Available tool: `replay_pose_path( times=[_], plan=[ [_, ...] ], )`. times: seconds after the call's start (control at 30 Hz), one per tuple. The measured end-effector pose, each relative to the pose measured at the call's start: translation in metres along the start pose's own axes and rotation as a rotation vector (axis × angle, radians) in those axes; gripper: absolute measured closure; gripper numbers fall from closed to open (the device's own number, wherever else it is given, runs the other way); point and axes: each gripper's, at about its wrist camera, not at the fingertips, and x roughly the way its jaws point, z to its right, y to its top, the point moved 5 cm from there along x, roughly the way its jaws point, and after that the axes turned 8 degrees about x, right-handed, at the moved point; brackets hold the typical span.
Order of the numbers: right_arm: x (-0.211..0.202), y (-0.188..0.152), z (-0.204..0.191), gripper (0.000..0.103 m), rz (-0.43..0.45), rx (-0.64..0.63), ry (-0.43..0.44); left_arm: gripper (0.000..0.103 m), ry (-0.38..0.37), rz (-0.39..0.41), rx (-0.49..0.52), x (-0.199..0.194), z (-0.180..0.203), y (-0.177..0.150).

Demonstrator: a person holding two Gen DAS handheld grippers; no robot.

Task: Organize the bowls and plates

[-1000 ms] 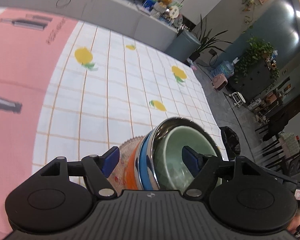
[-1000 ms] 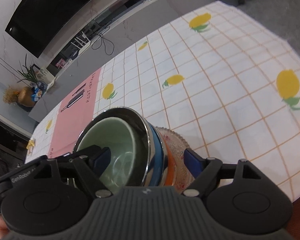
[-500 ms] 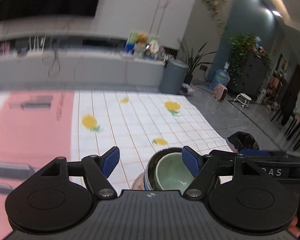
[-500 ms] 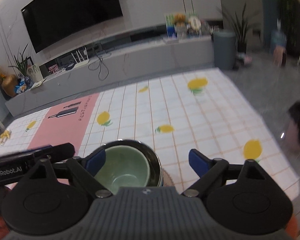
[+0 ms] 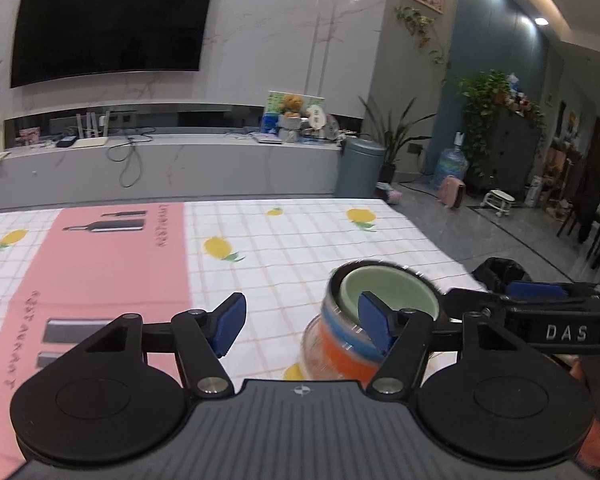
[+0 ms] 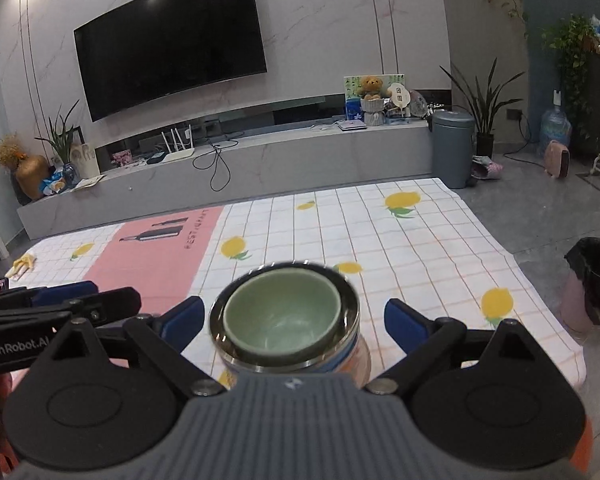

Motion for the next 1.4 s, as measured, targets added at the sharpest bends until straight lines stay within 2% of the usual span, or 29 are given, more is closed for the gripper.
replay_pose_path(
  times=[0.2, 0.33, 0.5, 0.7, 0.93, 1.4],
  plan=[
    [-0.002, -0.028, -0.011, 0.008, -0.038, -0.041, -0.071, 0.03, 0.077, -0.021, -0.015, -0.01, -0.007, -0.015],
    [-0.006, -0.043, -0.011, 0.008, -0.062, -0.048, -0.115, 0.029, 0.149, -0.039, 0.012, -0.013, -0.005, -0.03],
    [-0.005, -0.057, -0.005, 0.008, -0.097, -0.039, -0.16, 0.029, 0.154, -0.167, -0.007, -0.003, -0.001, -0.057],
    [0.005, -0.074, -0.001, 0.009, -0.177, -0.044, -0.162, 0.029, 0.164, -0.262, -0.009, 0.008, -0.001, -0.073],
    [0.016, -0.078, 0.004, 0.009, -0.222, -0.032, -0.154, 0.029, 0.176, -0.295, 0.006, 0.01, 0.002, -0.079],
    [0.019, -0.078, 0.002, 0.009, -0.217, -0.037, -0.134, 0.029, 0.183, -0.293, 0.023, 0.01, 0.005, -0.076]
  ],
)
